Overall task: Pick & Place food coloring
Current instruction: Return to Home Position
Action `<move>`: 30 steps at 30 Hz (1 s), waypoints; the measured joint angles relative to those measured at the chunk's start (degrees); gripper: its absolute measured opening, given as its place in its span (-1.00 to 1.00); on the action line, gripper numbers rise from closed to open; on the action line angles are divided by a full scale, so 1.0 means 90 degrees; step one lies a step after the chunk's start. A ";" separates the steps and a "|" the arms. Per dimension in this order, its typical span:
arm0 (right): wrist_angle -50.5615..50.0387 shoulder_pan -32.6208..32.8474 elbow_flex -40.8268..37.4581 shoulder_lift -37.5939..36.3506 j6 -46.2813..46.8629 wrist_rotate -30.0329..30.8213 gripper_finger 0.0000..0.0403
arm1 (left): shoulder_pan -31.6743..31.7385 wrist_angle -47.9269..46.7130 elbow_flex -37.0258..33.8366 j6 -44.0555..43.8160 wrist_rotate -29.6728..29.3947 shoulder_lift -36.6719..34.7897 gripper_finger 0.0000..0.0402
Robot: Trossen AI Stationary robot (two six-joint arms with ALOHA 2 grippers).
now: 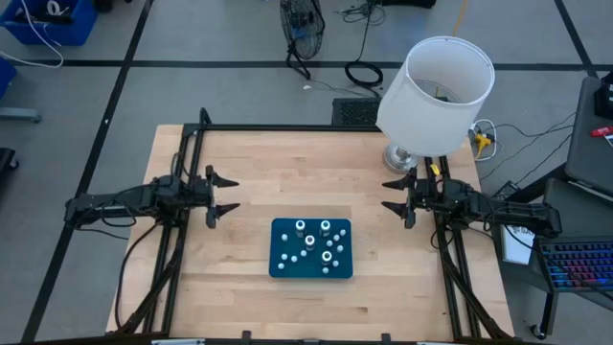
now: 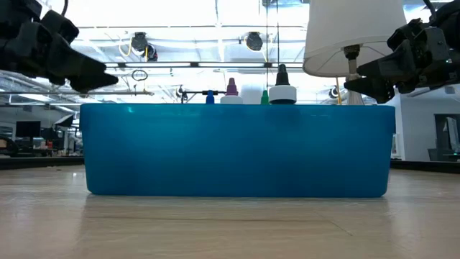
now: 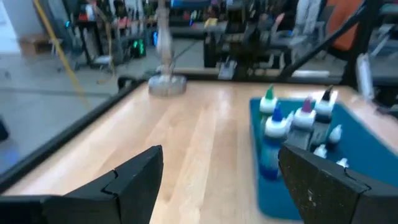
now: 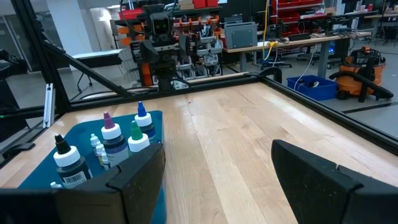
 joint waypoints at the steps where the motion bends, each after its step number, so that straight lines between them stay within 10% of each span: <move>1: -0.0001 0.0000 0.0000 0.0001 0.0001 0.0000 0.40 | 0.0000 -0.0077 -0.0018 0.0006 -0.0072 0.0007 0.58; 30: -0.0002 -0.0001 -0.0001 0.0018 0.0005 -0.0007 0.40 | 0.0000 0.0668 -0.0507 0.0081 -0.0005 -0.0564 0.56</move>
